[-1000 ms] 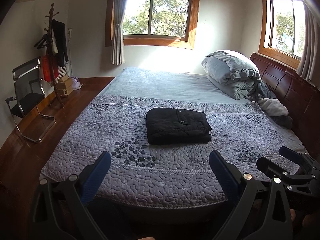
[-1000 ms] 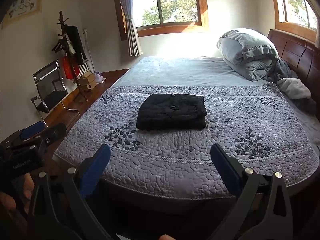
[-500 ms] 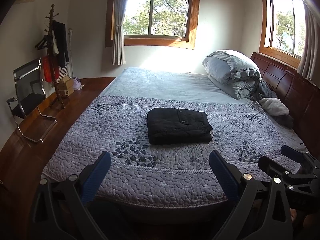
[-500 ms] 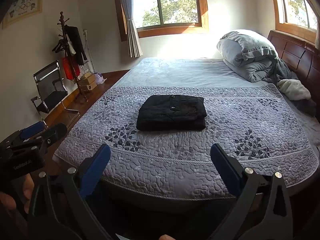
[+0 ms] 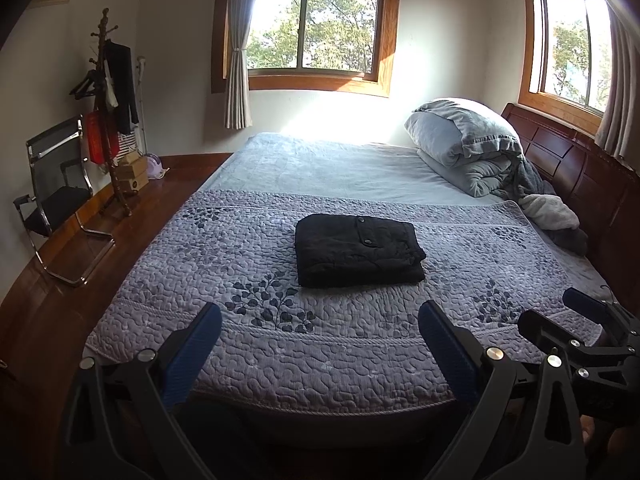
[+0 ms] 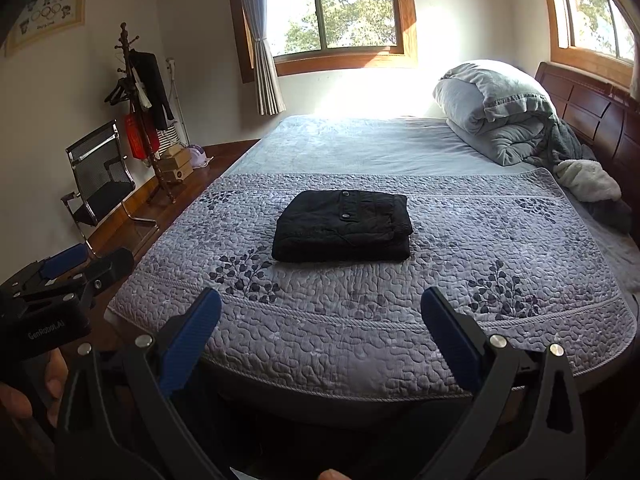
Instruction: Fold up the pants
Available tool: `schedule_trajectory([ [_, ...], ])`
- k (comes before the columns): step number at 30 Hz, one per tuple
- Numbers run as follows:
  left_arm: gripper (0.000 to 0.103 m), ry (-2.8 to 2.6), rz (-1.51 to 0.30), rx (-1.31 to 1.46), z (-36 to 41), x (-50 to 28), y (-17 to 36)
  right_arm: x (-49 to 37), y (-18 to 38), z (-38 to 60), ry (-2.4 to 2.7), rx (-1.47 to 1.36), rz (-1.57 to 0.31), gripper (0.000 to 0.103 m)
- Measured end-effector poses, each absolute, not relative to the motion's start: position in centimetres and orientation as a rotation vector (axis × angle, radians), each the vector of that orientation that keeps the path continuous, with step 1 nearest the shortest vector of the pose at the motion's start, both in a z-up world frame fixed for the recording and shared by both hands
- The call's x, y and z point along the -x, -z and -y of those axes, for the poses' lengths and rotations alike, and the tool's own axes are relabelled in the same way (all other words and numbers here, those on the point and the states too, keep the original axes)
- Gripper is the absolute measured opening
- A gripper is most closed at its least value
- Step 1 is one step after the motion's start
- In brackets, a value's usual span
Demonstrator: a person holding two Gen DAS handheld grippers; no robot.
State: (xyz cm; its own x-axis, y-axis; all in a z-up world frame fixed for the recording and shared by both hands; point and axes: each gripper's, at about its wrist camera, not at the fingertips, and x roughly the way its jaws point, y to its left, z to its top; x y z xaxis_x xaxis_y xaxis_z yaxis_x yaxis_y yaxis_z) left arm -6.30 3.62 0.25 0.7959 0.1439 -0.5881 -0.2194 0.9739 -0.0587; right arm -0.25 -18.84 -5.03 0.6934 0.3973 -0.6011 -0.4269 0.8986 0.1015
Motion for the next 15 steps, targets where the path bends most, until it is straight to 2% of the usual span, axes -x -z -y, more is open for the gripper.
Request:
schedule_trajectory([
  [15,0.099,-0.19,-0.63,0.123,-3.56,6.29,-0.13,0.0,5.28,18.95,-0.455,0.053,-0.658,0.1],
])
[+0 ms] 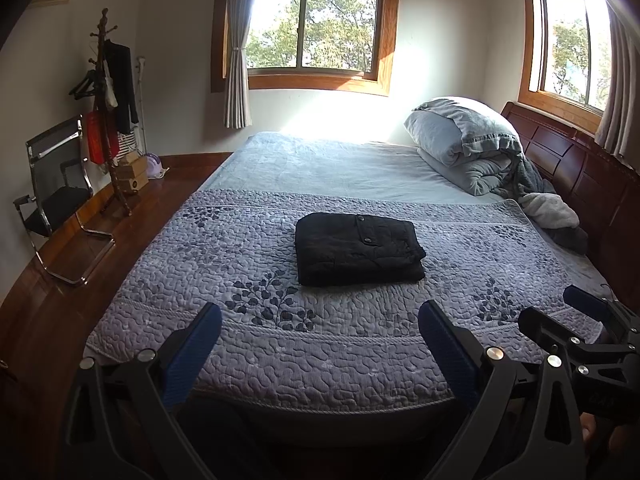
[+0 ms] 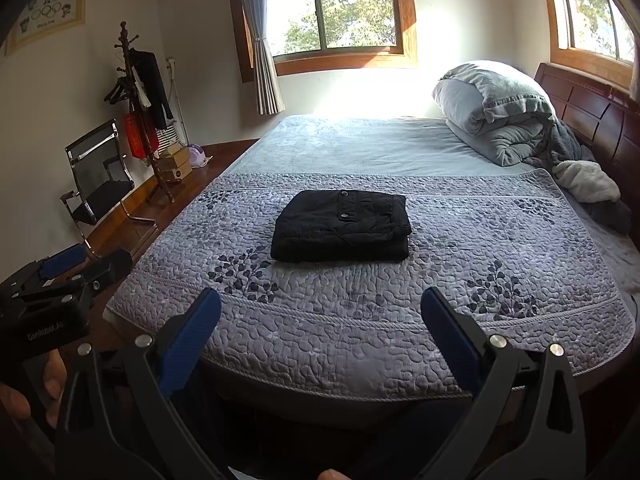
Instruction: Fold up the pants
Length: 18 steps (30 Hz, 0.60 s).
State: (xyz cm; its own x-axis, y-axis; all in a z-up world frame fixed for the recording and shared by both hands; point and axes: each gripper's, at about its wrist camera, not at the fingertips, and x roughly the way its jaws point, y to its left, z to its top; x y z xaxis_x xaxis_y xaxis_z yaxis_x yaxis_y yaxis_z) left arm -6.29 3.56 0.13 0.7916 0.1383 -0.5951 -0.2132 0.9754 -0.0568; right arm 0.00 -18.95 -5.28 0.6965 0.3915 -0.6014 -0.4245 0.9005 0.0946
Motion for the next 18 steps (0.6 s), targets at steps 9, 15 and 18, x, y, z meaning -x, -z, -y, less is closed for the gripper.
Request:
schedule_trajectory([
  [9,0.099,-0.123,-0.628,0.177,-4.0,6.28,0.05,-0.02,5.56,19.07,-0.452,0.058,-0.658,0.1],
  [15,0.099,-0.167,-0.578,0.121,-3.61,6.93,-0.53,-0.02,5.9,19.31,-0.45,0.057,-0.662,0.1],
  [18,0.099,-0.207,-0.601,0.123,-3.97,6.75,-0.62,-0.04,5.77,19.38,-0.45,0.058,-0.658,0.1],
])
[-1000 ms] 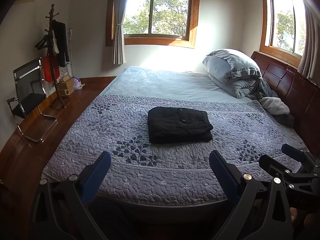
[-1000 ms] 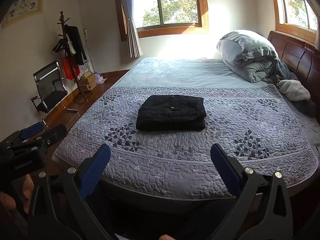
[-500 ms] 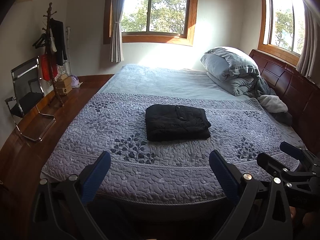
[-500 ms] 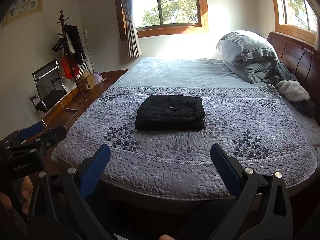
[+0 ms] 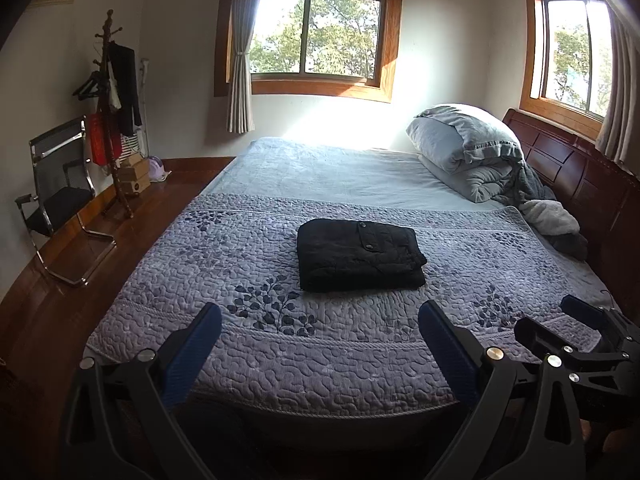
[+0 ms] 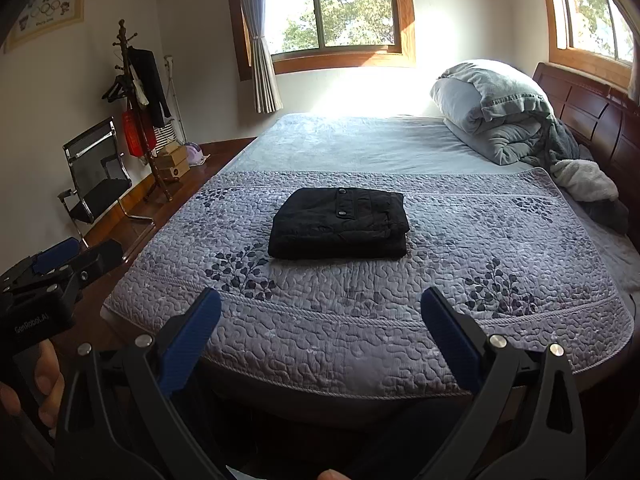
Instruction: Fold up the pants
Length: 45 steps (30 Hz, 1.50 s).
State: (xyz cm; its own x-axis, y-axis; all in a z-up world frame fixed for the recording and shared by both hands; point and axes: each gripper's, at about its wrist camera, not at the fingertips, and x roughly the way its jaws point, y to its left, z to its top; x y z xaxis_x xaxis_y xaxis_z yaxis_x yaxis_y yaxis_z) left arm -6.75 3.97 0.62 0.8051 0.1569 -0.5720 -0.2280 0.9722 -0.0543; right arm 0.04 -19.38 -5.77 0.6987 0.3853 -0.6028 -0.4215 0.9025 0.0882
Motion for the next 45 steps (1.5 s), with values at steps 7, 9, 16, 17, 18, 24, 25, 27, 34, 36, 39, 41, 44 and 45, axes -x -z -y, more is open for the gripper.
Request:
schedule_trajectory([
  [7,0.099,-0.213,-0.6,0.108,-3.81,6.84,-0.87,0.05,5.64,19.37,-0.453,0.057,-0.653,0.1],
  [9,0.099,-0.212,-0.605,0.112,-3.76,6.88,-0.81,0.15,5.58,19.27,-0.453,0.062,-0.651,0.1],
  [16,0.099,-0.209,-0.605,0.112,-3.73,6.87,-0.94,0.31,5.55,19.17,-0.452,0.061,-0.645,0.1],
  [17,0.099,-0.207,-0.604,0.111,-3.7,6.88,-0.95,0.25,5.55,19.16,-0.452,0.062,-0.644,0.1],
  [18,0.099,-0.207,-0.604,0.111,-3.71,6.9,-0.96,0.24,5.55,19.14,-0.452,0.063,-0.644,0.1],
  [24,0.099,-0.205,-0.607,0.11,-3.67,6.87,-0.99,0.21,5.61,19.14,-0.453,0.065,-0.645,0.1],
  [25,0.099,-0.206,-0.607,0.11,-3.69,6.89,-0.99,0.19,5.62,19.14,-0.452,0.065,-0.645,0.1],
  [27,0.099,-0.205,-0.609,0.112,-3.81,6.83,-0.99,0.19,5.63,19.14,-0.453,0.065,-0.647,0.1],
  [34,0.099,-0.213,-0.605,0.108,-3.92,6.97,-1.11,0.09,5.6,19.18,-0.452,0.067,-0.643,0.1],
  [36,0.099,-0.213,-0.606,0.108,-3.93,6.99,-1.11,0.06,5.57,19.14,-0.452,0.066,-0.643,0.1],
  [39,0.099,-0.214,-0.605,0.111,-3.93,6.99,-1.16,0.05,5.57,19.14,-0.452,0.067,-0.642,0.1],
  [41,0.099,-0.217,-0.604,0.113,-3.96,7.04,-1.19,-0.03,5.65,19.13,-0.449,0.07,-0.643,0.1],
  [44,0.099,-0.199,-0.609,0.113,-3.82,7.05,-1.06,0.02,5.77,19.23,-0.446,0.074,-0.64,0.1],
  [45,0.099,-0.19,-0.619,0.116,-3.79,6.89,-1.0,0.06,5.81,19.22,-0.446,0.074,-0.641,0.1],
])
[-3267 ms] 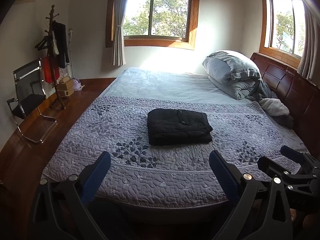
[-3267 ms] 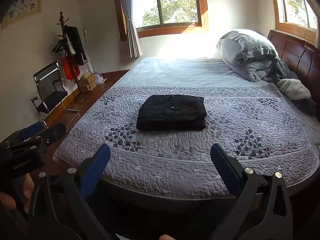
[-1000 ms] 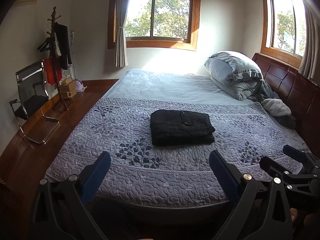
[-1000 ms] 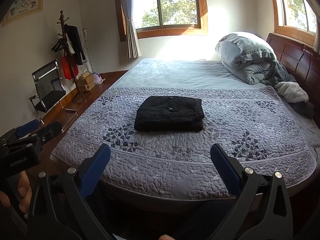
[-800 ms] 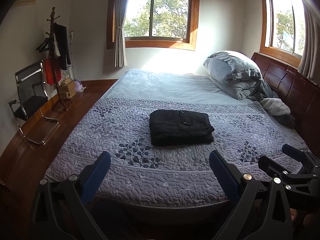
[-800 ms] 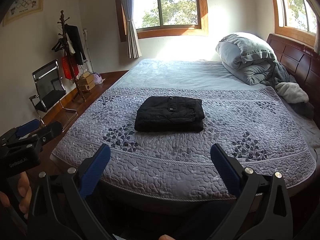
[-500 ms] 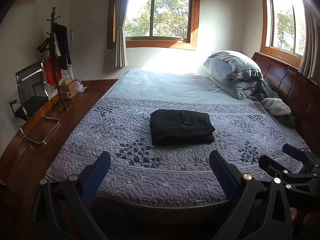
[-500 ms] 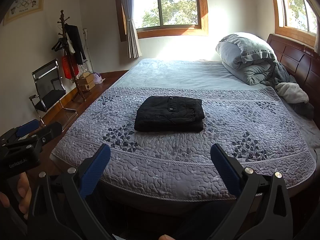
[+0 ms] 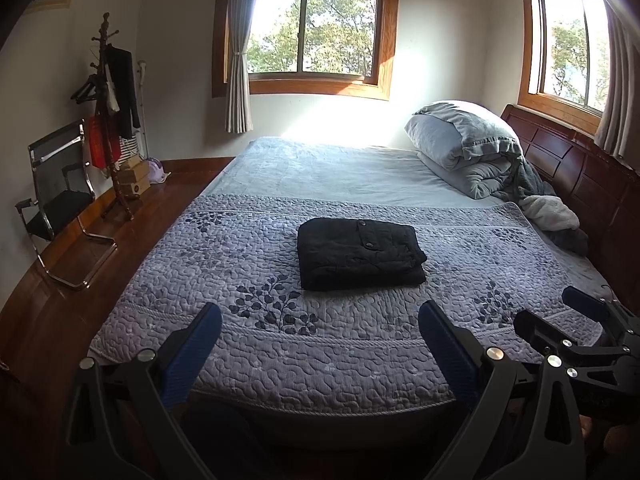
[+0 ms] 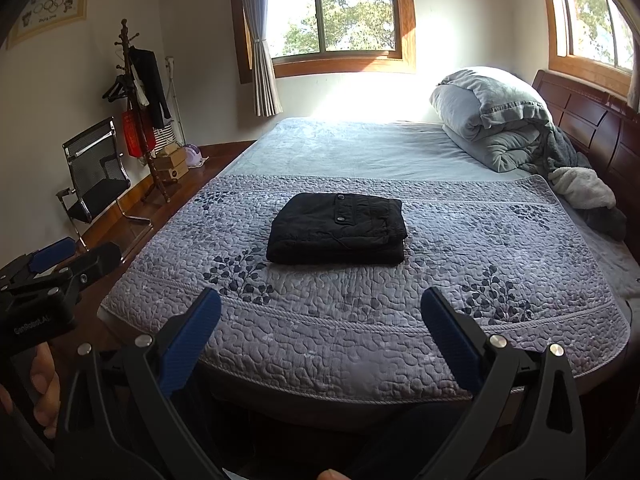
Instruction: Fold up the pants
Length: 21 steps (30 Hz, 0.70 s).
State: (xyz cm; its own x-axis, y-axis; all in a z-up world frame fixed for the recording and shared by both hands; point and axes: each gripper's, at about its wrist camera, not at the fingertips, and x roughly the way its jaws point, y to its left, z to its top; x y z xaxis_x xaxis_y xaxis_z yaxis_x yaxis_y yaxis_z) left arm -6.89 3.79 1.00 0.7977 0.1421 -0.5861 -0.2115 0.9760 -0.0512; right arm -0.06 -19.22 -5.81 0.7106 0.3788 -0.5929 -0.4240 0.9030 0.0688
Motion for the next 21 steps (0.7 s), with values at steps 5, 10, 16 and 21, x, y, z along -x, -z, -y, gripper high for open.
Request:
schedule_trajectory([
  [5,0.099,-0.14,-0.645,0.16,-3.98,6.55,-0.54,0.05,5.83,19.25,-0.445,0.076,-0.642,0.1],
  [10,0.099,-0.254,-0.585,0.091,-3.44,7.32,-0.67,0.01,5.97,19.35,-0.443,0.072,-0.645,0.1],
  [16,0.099,-0.261,-0.576,0.081,-3.27,7.5,-0.98,0.15,5.96,19.31,-0.443,0.07,-0.644,0.1],
  [21,0.099,-0.284,-0.599,0.089,-3.8,7.27,-1.01,0.05,5.92,19.33,-0.441,0.068,-0.645,0.1],
])
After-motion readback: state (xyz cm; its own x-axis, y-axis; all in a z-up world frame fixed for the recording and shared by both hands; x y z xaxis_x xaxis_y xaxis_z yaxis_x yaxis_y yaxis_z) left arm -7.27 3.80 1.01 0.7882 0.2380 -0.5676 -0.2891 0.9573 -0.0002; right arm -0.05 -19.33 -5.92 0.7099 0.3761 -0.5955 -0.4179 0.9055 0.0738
